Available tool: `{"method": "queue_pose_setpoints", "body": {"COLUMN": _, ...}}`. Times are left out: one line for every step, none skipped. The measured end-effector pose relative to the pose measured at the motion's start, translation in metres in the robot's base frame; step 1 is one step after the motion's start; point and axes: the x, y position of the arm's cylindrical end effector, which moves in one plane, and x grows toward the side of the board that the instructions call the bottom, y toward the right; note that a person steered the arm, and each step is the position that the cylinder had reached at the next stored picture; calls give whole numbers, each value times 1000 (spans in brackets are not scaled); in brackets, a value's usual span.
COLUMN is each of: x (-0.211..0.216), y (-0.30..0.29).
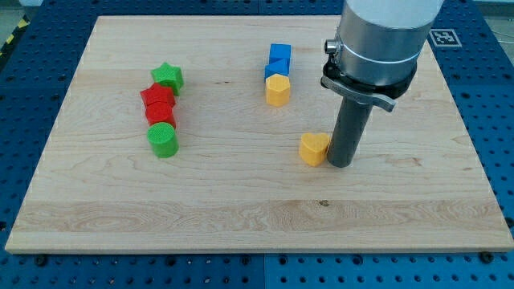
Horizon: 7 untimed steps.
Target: Move the yellow heart towards the yellow hexagon
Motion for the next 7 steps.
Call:
{"method": "queue_pose_setpoints", "body": {"x": 0, "y": 0}}
{"method": "queue_pose_setpoints", "body": {"x": 0, "y": -12}}
{"method": "queue_pose_setpoints", "body": {"x": 0, "y": -17}}
{"method": "queue_pose_setpoints", "body": {"x": 0, "y": -17}}
{"method": "queue_pose_setpoints", "body": {"x": 4, "y": -11}}
{"method": "queue_pose_setpoints", "body": {"x": 4, "y": -11}}
{"method": "queue_pose_setpoints", "body": {"x": 9, "y": -11}}
